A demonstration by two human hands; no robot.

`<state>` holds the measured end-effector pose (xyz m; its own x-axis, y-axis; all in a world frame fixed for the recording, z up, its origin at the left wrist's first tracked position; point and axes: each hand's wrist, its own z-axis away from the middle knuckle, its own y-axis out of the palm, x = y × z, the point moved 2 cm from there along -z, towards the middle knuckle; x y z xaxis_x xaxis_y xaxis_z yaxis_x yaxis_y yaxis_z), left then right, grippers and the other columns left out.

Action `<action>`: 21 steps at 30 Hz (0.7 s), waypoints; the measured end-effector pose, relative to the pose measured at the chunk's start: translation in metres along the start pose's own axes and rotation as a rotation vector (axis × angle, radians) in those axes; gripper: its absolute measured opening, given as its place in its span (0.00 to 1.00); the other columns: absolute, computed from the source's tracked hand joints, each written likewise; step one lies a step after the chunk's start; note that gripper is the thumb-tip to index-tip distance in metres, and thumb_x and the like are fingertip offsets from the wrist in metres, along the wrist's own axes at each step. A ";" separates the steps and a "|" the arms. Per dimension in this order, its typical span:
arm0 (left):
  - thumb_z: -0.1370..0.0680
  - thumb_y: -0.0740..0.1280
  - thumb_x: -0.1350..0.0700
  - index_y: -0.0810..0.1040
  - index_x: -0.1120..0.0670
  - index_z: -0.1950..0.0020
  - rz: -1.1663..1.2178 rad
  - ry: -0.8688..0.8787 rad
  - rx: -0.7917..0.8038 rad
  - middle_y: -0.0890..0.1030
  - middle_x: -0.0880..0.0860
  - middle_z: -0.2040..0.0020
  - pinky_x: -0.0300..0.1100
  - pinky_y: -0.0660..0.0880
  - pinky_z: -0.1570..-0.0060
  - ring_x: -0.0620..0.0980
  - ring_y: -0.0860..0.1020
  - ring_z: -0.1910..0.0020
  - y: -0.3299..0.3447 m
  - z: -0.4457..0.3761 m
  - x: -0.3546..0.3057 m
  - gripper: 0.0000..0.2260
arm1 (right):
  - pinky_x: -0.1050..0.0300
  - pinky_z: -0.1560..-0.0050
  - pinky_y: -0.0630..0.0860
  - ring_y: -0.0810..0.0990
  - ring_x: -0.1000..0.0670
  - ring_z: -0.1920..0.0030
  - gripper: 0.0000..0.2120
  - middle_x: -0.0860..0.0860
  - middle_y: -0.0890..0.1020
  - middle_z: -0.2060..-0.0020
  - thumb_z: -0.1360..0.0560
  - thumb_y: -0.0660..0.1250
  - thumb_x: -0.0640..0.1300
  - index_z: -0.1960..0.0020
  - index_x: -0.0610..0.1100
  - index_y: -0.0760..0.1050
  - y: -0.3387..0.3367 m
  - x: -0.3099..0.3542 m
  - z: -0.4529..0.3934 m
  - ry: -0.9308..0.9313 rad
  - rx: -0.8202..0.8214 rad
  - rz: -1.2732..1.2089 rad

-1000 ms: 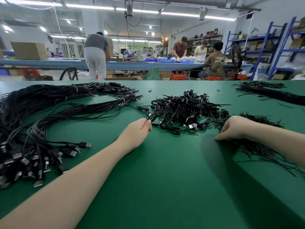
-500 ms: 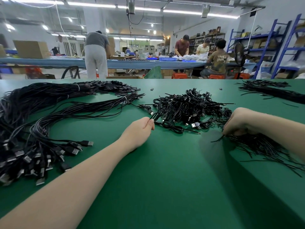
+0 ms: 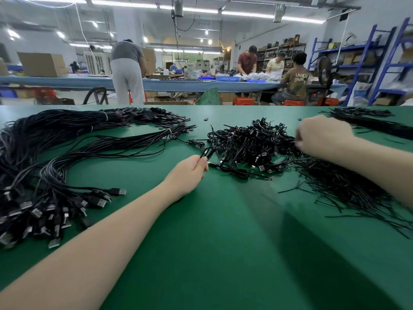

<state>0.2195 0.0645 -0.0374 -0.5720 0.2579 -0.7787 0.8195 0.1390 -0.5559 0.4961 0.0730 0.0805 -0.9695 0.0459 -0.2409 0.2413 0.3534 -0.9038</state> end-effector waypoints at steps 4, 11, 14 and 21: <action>0.18 0.54 0.49 0.71 0.50 0.62 0.114 -0.041 -0.004 0.71 0.46 0.70 0.43 0.65 0.62 0.48 0.66 0.69 -0.002 -0.001 -0.002 0.15 | 0.59 0.64 0.76 0.79 0.50 0.56 0.09 0.52 0.81 0.51 0.21 0.62 0.49 0.46 0.51 0.81 -0.001 0.048 0.023 -0.307 -0.004 -0.274; 0.19 0.56 0.50 0.72 0.56 0.59 -0.026 -0.025 -0.044 0.75 0.49 0.66 0.46 0.67 0.62 0.50 0.70 0.66 -0.002 0.005 -0.009 0.13 | 0.57 0.59 0.72 0.78 0.47 0.46 0.09 0.51 0.78 0.48 0.22 0.63 0.44 0.45 0.51 0.80 0.021 0.138 0.033 -0.424 -0.183 -0.304; 0.18 0.54 0.48 0.72 0.60 0.52 -0.194 0.026 -0.047 0.79 0.57 0.58 0.51 0.72 0.57 0.58 0.75 0.60 -0.001 0.006 -0.011 0.16 | 0.58 0.60 0.67 0.75 0.48 0.44 0.07 0.52 0.77 0.49 0.21 0.63 0.45 0.46 0.50 0.78 0.028 0.152 0.031 -0.414 -0.278 -0.347; 0.17 0.54 0.49 0.59 0.52 0.62 -0.402 0.065 -0.057 0.70 0.53 0.65 0.48 0.61 0.66 0.60 0.70 0.64 0.004 0.006 -0.016 0.15 | 0.52 0.55 0.72 0.76 0.45 0.49 0.10 0.49 0.80 0.53 0.21 0.63 0.48 0.49 0.47 0.82 0.039 0.145 0.037 -0.352 -0.356 -0.604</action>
<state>0.2311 0.0549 -0.0291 -0.8450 0.2320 -0.4818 0.5331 0.2934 -0.7936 0.3665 0.0589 -0.0025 -0.8429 -0.5278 0.1042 -0.4097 0.5040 -0.7603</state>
